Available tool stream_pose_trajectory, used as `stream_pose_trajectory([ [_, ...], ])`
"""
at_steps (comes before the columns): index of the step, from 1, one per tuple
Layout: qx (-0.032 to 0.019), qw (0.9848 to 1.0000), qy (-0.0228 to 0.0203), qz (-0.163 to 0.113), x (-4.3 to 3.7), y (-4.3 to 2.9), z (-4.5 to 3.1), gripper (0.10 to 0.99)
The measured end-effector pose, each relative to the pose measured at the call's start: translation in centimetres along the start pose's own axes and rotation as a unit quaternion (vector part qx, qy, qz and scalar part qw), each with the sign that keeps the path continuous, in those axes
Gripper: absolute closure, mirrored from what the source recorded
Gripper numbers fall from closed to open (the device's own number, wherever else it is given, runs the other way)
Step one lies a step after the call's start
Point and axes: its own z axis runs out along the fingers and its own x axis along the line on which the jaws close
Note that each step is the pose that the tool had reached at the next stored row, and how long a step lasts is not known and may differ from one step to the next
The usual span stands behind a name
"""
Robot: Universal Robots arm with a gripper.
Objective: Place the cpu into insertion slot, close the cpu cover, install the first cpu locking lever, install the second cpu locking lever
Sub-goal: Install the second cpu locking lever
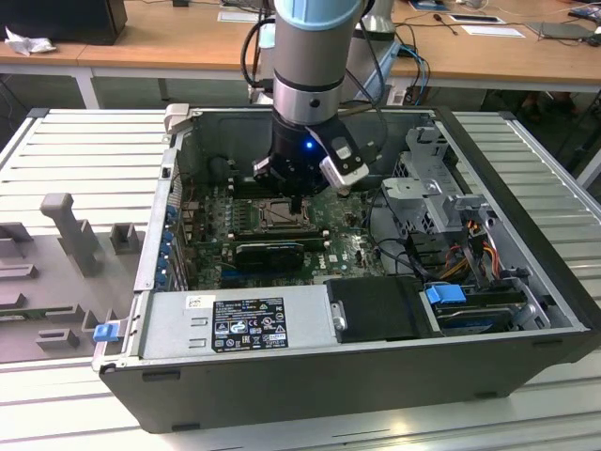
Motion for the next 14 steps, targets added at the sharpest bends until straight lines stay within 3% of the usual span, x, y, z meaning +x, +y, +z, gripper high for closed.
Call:
stream_pose_trajectory([
  [4, -0.0037, 1.0, 0.0, -0.002, 0.39, -0.6, 0.16, 0.98],
  [6, -0.0071, 1.0, -0.0001, -0.004, 1.09, -0.72, 0.28, 0.98],
  [9, -0.0075, 0.9999, 0.0002, -0.007, 2.28, -0.85, 0.44, 0.98],
  [11, -0.0076, 0.9999, 0.0003, -0.008, 3.48, -0.79, 0.69, 0.98],
  [14, -0.0082, 0.9999, 0.0004, -0.009, 3.87, -0.85, 1.55, 0.98],
])
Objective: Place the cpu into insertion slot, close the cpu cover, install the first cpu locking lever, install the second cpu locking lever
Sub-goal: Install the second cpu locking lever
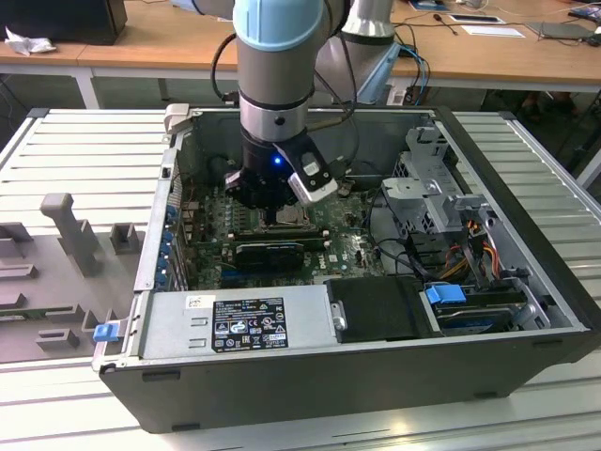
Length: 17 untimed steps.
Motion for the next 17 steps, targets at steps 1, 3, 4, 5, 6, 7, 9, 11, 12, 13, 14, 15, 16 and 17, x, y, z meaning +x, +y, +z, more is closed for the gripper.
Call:
stream_pose_trajectory([
  [1, -0.0001, 1.0, 0.0, 0.0, 0.0, -0.05, 0.5, 0.98],
  [3, -0.0003, 1.0, 0.0001, -0.001, 0.16, -0.12, 1.34, 0.98],
  [4, -0.0022, 1.0, 0.0, -0.001, 0.26, -0.14, 1.4, 0.98],
  [5, -0.0062, 1.0, -0.0004, -0.001, 0.41, -0.2, 1.43, 0.98],
  [6, -0.0132, 0.9999, -0.0011, -0.001, 0.69, -0.37, 1.47, 0.98],
  [7, -0.0181, 0.9998, -0.0015, -0.001, 0.89, -0.49, 1.48, 0.98],
  [9, -0.0268, 0.9996, -0.0024, -0.001, 1.27, -0.71, 1.53, 0.98],
  [11, -0.0386, 0.9992, -0.0035, -0.001, 1.43, -1.24, 1.78, 0.98],
  [12, -0.0445, 0.999, -0.004, -0.001, 1.44, -1.38, 1.88, 0.98],
  [13, -0.0479, 0.9988, -0.0043, -0.001, 1.45, -1.44, 1.93, 0.98],
  [14, -0.0535, 0.9986, -0.0048, -0.001, 1.47, -1.57, 2.01, 0.98],
  [15, -0.0565, 0.9984, -0.0051, -0.001, 1.49, -1.65, 2.05, 0.98],
  [16, -0.0604, 0.9982, -0.0054, -0.001, 1.51, -1.71, 2.09, 0.98],
  [17, -0.0667, 0.9978, -0.0059, -0.001, 1.55, -1.79, 2.19, 0.98],
])
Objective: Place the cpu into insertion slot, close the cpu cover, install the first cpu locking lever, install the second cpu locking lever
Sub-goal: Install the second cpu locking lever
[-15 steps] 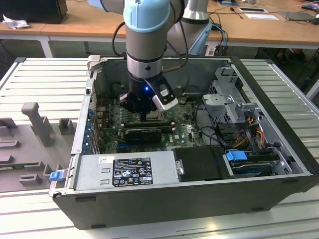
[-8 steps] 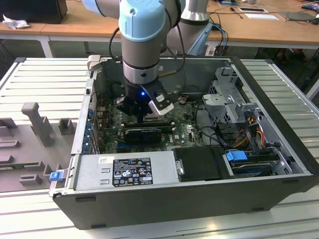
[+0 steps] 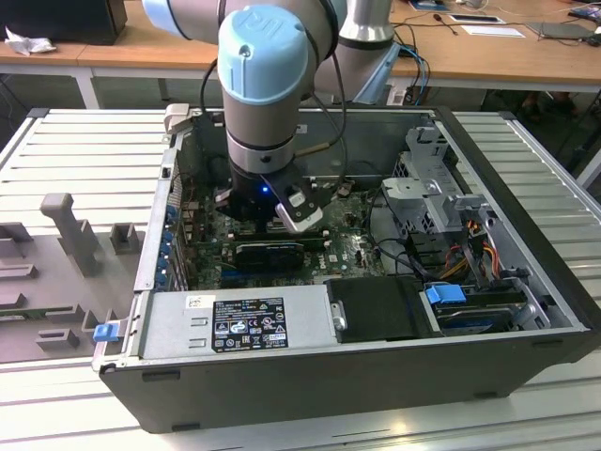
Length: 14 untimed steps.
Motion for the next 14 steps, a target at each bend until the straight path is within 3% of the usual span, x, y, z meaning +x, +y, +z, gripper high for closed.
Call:
stream_pose_trajectory([
  [1, -0.0055, 1.0, -0.0005, 0.0, 0.04, -0.09, 0.09, 0.98],
  [9, -0.0304, 0.9995, -0.0029, 0.0, 0.38, -0.42, 0.79, 0.98],
  [12, -0.0354, 0.9994, -0.0033, 0.0, 0.43, -0.45, 0.92, 0.98],
  [14, -0.0356, 0.9994, -0.0033, 0.0, 0.4, -0.27, 0.19, 0.98],
])
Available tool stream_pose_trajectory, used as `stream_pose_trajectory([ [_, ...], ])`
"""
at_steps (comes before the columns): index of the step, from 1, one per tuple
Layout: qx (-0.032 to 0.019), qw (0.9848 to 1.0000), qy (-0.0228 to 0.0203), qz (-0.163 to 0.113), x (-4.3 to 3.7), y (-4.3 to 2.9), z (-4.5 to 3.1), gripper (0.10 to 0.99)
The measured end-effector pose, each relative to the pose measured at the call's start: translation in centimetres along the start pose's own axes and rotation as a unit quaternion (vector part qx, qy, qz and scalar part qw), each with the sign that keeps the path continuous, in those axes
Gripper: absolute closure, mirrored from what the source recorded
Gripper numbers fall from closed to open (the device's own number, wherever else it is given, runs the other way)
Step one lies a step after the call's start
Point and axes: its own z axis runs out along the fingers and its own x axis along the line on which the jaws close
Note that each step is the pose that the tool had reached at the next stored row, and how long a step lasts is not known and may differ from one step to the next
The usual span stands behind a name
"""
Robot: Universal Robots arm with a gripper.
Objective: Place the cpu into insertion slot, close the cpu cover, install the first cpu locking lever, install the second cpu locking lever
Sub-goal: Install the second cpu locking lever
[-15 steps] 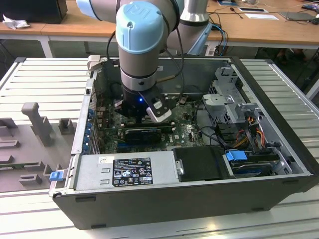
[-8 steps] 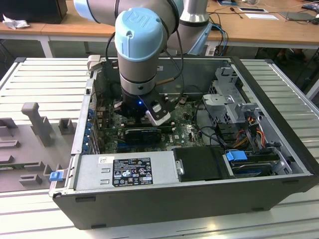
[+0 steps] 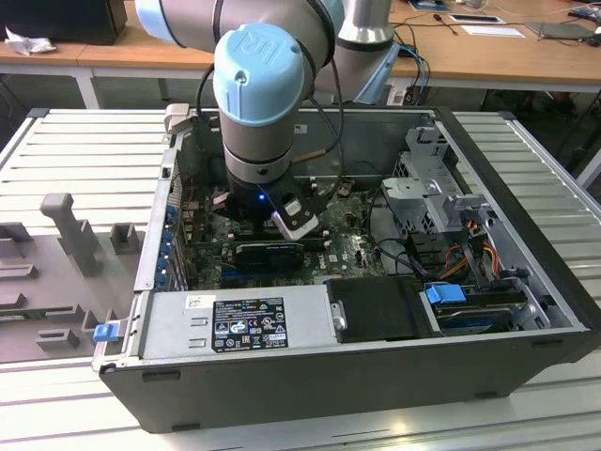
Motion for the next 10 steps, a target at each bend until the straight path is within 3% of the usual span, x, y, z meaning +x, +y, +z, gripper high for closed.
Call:
stream_pose_trajectory([
  [6, 0.0001, 1.0, 0.0001, 0.0, -0.04, 0.45, -1.38, 0.98],
  [10, 0.0, 1.0, 0.0, 0.0, -0.05, 0.53, -1.59, 0.98],
])
